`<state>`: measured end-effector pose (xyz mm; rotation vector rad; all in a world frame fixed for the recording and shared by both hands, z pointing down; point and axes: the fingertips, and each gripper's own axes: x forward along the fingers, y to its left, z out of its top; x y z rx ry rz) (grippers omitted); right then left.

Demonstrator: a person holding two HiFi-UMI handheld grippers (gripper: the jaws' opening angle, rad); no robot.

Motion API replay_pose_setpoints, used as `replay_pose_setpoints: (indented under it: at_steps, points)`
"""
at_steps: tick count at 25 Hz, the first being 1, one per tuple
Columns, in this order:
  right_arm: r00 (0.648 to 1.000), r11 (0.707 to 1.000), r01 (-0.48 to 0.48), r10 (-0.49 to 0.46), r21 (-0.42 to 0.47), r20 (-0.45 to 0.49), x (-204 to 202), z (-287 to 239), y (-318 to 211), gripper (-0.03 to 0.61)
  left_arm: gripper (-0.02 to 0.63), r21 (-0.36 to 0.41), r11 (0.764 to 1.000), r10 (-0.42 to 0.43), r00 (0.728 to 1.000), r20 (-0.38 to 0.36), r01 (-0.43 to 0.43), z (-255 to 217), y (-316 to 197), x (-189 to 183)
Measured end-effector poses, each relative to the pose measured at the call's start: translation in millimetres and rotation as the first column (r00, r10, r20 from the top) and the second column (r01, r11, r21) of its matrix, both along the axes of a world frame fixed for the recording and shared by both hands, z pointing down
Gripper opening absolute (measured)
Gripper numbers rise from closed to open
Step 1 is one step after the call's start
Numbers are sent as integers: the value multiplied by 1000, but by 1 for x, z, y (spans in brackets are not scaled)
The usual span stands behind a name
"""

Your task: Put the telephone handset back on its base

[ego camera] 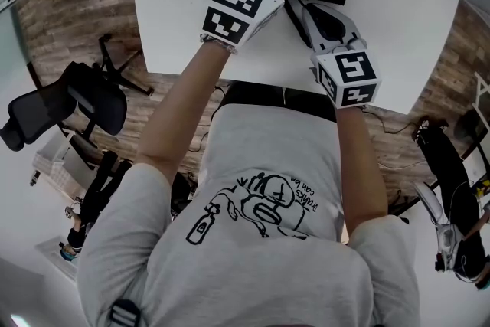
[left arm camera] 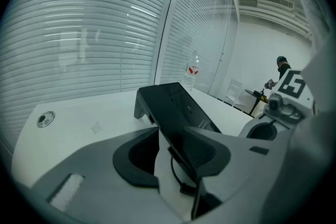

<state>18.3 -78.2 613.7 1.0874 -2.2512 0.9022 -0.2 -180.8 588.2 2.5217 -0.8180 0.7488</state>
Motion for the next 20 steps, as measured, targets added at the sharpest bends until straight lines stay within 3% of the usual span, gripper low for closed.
replay_pose_setpoints:
  at_steps: [7,13,17,20]
  points:
    - [1000,1000,-20,20,7,-18,3,0,-8,17,135,26,1000,16,1000,16,-17,-1,-3,2]
    - [999,999,41,-42,-34,-12,0,11,2,20,138,34,999,30,999,25,-31,1,-3,4]
    - [998,999,42,-43,-10,-38,7,2,5,83,138,31,999,20,999,29,-21,0,-1,3]
    - [997,999,46,-45,20,-71,16,-8,5,95,137,27,1000,8,1000,25,-8,0,2,2]
